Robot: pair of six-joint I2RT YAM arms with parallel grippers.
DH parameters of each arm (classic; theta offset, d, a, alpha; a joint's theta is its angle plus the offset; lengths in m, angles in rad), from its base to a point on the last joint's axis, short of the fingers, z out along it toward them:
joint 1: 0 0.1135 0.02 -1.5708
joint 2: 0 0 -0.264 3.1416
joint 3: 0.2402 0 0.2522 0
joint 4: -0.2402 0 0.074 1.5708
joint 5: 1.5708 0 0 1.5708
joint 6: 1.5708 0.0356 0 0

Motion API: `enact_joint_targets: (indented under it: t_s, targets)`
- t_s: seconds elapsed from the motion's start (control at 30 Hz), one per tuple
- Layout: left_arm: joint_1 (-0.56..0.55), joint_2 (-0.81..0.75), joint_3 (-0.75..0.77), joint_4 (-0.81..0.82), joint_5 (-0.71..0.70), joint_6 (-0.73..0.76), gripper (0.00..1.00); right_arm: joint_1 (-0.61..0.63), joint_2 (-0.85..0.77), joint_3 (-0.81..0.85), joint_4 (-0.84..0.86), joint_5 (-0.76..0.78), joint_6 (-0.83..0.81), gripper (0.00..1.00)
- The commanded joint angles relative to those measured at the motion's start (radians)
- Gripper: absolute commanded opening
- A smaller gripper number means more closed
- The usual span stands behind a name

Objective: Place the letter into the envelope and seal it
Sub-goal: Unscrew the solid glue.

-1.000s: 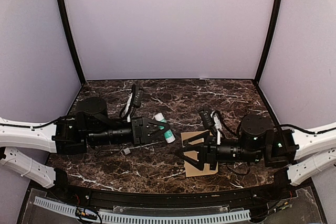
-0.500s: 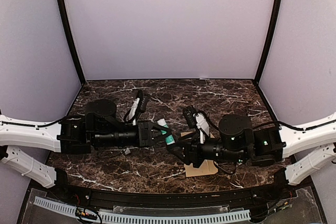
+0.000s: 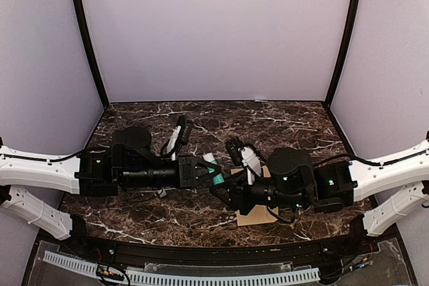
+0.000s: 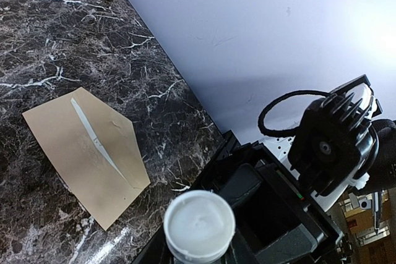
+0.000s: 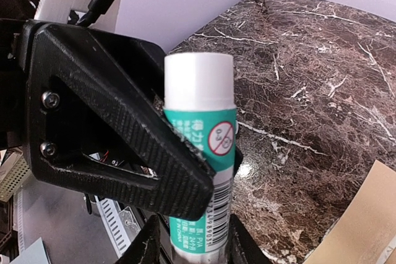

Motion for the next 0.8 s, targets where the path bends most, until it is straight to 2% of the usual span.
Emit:
enact_joint_targets:
  t_s: [0.0,0.17,0.4,0.57,0.77]
  targets:
    - [-0.003,-0.007,0.028,0.006,0.000,0.002,0.00,0.009,0.008,0.023,0.019,0.013,0.002,0.31]
    - [-0.003,-0.006,0.027,0.008,0.004,0.002,0.00,0.010,0.008,0.023,0.019,0.017,0.004,0.16]
    - [-0.003,-0.013,0.017,0.029,0.029,0.019,0.00,0.008,-0.020,-0.014,0.075,-0.027,0.017,0.04]
    - [-0.003,-0.031,-0.012,0.090,0.113,0.077,0.00,-0.029,-0.072,-0.086,0.239,-0.197,0.040,0.00]
    - [-0.003,-0.057,-0.085,0.282,0.325,0.092,0.00,-0.120,-0.097,-0.195,0.512,-0.512,0.131,0.00]
